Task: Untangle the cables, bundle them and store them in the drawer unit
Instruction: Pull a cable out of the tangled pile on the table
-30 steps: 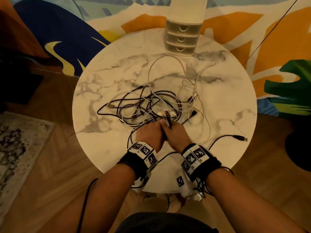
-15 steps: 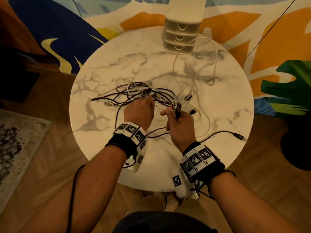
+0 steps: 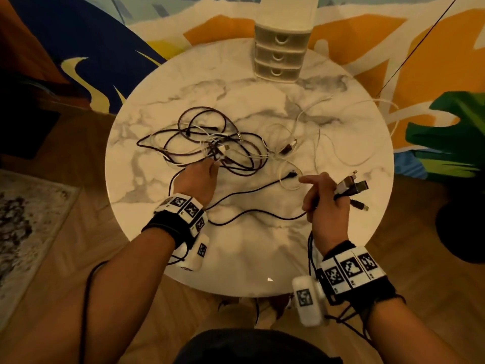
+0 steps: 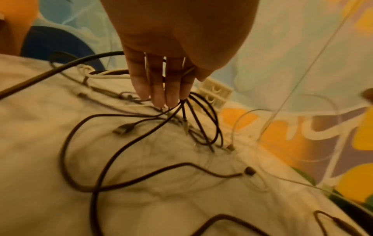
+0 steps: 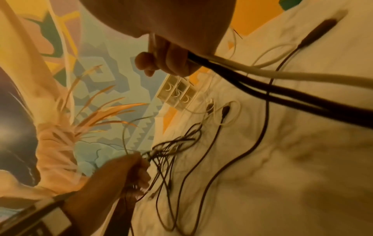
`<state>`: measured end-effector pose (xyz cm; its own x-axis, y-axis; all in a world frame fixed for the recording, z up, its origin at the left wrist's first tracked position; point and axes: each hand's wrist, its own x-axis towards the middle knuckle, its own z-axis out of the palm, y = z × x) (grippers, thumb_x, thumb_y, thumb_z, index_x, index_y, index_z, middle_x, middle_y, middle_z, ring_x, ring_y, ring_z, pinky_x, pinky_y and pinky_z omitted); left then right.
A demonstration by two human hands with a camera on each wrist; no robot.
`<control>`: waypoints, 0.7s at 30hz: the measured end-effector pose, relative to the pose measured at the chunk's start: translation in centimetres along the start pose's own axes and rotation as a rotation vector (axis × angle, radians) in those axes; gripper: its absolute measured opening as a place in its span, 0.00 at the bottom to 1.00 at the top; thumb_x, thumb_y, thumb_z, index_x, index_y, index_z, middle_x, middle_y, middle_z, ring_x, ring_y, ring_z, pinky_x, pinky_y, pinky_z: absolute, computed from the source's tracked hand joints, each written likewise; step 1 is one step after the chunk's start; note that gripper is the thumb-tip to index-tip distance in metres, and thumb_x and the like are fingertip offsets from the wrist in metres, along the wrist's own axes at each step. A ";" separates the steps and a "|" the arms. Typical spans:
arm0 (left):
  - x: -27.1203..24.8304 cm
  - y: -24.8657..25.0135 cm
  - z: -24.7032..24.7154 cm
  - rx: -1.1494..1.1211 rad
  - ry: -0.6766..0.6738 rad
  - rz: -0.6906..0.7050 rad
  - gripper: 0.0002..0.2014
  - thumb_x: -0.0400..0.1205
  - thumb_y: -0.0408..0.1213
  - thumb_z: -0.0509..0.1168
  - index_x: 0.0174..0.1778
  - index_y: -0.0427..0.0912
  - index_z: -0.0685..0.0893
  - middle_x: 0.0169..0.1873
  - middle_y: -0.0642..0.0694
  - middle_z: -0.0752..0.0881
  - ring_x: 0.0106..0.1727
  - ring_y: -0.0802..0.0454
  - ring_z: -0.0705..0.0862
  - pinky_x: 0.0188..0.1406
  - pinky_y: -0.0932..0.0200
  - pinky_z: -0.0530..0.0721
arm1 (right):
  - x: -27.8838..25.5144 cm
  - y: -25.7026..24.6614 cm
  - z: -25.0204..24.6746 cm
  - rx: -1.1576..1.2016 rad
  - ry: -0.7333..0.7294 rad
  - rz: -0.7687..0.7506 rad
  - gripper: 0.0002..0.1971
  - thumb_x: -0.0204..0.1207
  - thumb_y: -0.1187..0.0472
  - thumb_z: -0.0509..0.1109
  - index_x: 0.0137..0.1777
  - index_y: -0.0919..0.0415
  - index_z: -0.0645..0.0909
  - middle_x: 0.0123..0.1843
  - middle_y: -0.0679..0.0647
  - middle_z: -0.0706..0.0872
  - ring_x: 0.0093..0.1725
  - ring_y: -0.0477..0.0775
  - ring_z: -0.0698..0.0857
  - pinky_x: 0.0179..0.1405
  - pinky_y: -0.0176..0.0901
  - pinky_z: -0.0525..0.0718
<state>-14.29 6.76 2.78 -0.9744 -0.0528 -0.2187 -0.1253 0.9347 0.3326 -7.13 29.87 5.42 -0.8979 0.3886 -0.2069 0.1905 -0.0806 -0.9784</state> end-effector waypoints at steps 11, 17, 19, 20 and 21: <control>-5.0 3.6 0.9 0.220 -0.038 0.208 0.15 0.86 0.47 0.49 0.50 0.47 0.79 0.49 0.46 0.86 0.50 0.42 0.85 0.42 0.51 0.79 | -1.5 3.3 3.5 -0.209 -0.457 0.175 0.20 0.82 0.41 0.54 0.54 0.47 0.85 0.22 0.51 0.79 0.25 0.46 0.75 0.34 0.41 0.73; -6.5 5.4 2.1 0.288 -0.272 0.202 0.06 0.82 0.42 0.57 0.44 0.54 0.80 0.51 0.50 0.86 0.51 0.45 0.85 0.40 0.55 0.76 | -1.8 2.6 4.9 -0.276 -0.545 0.041 0.15 0.85 0.58 0.57 0.61 0.59 0.84 0.24 0.38 0.81 0.26 0.29 0.78 0.29 0.21 0.72; -6.5 5.3 2.3 0.324 -0.285 0.214 0.09 0.83 0.42 0.56 0.53 0.52 0.80 0.54 0.49 0.85 0.54 0.45 0.85 0.42 0.54 0.76 | -2.1 2.8 4.6 -0.283 -0.552 0.002 0.13 0.85 0.60 0.59 0.56 0.60 0.85 0.29 0.46 0.83 0.30 0.33 0.79 0.35 0.23 0.74; -6.5 5.1 2.4 0.327 -0.280 0.216 0.10 0.83 0.42 0.56 0.56 0.51 0.79 0.54 0.48 0.85 0.53 0.45 0.85 0.44 0.54 0.78 | -2.2 2.9 4.5 -0.292 -0.548 -0.017 0.13 0.85 0.60 0.59 0.52 0.61 0.85 0.32 0.51 0.84 0.33 0.36 0.79 0.40 0.27 0.76; -6.4 5.0 2.5 0.304 -0.273 0.209 0.10 0.83 0.42 0.55 0.55 0.50 0.79 0.53 0.48 0.85 0.52 0.44 0.85 0.44 0.53 0.79 | -2.3 3.1 4.5 -0.303 -0.529 -0.028 0.13 0.85 0.59 0.59 0.46 0.62 0.84 0.32 0.54 0.82 0.33 0.38 0.78 0.41 0.34 0.76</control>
<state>-8.22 12.69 3.56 -0.8828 0.2045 -0.4229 0.1693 0.9783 0.1196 -6.26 24.64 2.88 -0.9648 -0.1282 -0.2296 0.1985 0.2177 -0.9556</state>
